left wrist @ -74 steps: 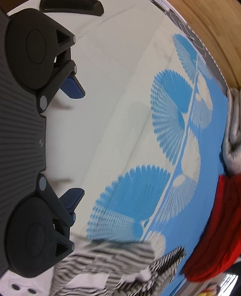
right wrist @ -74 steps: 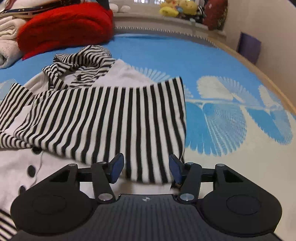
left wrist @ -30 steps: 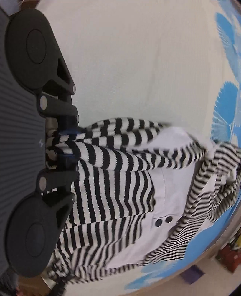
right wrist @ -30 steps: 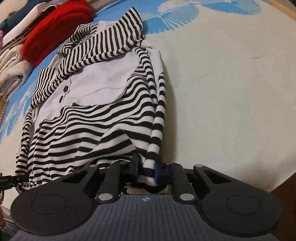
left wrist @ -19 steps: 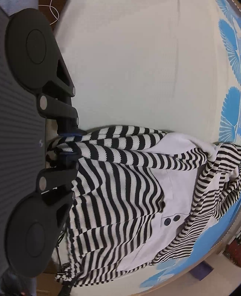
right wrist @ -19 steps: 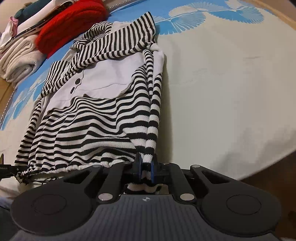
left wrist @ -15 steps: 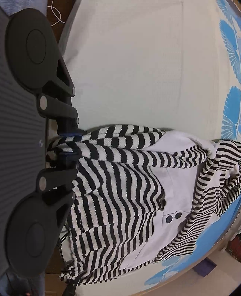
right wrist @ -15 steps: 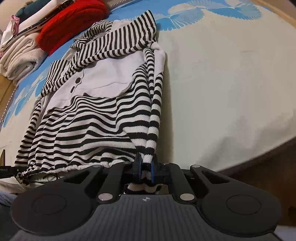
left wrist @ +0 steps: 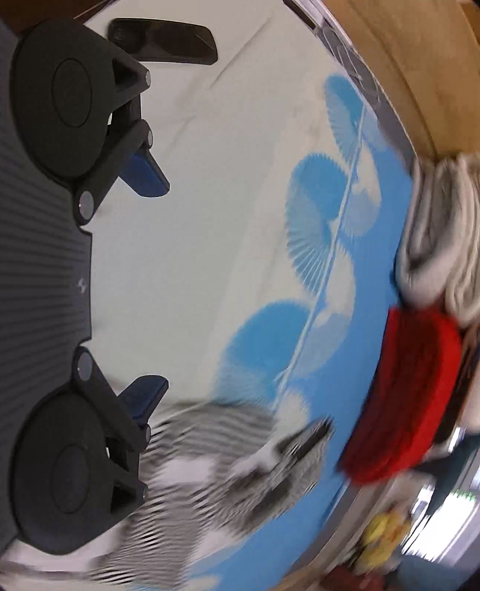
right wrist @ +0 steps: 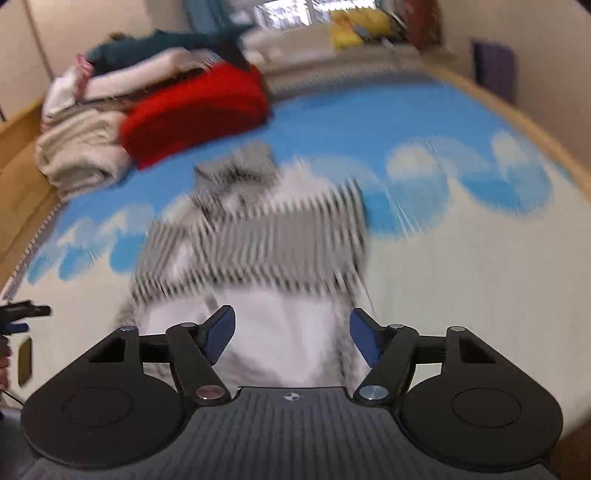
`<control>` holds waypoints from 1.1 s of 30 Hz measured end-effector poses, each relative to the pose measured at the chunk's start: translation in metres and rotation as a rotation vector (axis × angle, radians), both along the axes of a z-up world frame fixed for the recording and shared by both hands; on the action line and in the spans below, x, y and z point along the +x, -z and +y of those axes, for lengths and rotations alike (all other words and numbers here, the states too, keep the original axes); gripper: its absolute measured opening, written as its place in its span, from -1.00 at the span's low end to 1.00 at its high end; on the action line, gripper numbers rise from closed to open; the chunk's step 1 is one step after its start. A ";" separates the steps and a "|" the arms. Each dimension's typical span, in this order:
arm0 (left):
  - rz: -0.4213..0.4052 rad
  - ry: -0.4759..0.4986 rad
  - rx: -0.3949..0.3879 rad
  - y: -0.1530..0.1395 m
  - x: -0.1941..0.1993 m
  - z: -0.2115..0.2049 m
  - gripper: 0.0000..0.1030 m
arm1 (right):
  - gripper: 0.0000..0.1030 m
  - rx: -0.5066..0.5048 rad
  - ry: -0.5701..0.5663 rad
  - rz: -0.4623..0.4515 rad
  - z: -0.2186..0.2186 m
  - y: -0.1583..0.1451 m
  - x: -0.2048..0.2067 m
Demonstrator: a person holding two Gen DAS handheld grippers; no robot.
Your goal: Fold small clothes
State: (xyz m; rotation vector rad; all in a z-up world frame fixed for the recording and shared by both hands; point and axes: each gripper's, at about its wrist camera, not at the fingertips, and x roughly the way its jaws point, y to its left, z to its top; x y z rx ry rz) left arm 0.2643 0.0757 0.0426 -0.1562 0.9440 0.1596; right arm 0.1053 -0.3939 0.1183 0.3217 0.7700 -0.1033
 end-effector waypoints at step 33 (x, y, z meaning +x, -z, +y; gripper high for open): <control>0.127 -0.115 0.052 0.087 0.100 0.077 0.99 | -0.90 -0.279 0.129 -0.120 0.090 0.125 0.572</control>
